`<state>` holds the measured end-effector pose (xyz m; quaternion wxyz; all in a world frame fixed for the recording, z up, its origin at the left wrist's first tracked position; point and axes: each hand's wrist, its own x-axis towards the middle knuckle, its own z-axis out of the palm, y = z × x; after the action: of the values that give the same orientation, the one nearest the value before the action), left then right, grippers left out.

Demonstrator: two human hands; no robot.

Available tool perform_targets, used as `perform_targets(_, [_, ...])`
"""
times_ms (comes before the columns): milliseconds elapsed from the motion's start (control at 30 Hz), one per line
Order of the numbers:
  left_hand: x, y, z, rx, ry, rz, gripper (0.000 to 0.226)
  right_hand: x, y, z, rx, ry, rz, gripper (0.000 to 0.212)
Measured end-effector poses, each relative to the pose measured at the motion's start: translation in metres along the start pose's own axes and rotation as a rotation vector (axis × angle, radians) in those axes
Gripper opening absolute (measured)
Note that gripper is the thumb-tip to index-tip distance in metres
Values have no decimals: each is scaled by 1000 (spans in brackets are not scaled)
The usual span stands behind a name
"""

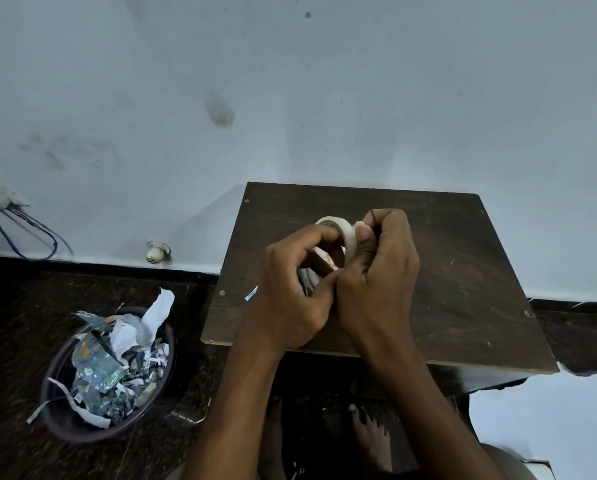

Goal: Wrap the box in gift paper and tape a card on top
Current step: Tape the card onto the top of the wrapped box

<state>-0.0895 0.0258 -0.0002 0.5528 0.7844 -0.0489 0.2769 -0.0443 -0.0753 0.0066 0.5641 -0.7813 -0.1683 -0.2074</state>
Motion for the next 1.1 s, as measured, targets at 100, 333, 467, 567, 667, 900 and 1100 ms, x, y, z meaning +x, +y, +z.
perform_targets(100, [0, 1, 3, 31, 18, 11, 24, 2, 3, 0, -14, -40, 31, 9])
perform_targets(333, [1, 5, 1, 238, 156, -13, 19, -1, 5, 0, -49, -116, -46, 15])
perform_targets(467, [0, 0, -2, 368, 264, -47, 30, -4, 2, 2, -3, -150, -96, 10])
perform_targets(567, [0, 0, -3, 372, 287, -48, 29, -5, 1, 2, 34, -170, -106, 18])
perform_targets(667, [0, -1, -4, 367, 278, -62, 24, -4, -1, 1, 89, -183, -132, 12])
perform_targets(900, [1, 0, -9, 452, 287, -58, 23, -4, -7, -2, 211, -154, -168, 11])
perform_targets(1100, [1, -1, -8, 472, 301, -47, 25, -3, -9, -7, 341, -142, -8, 23])
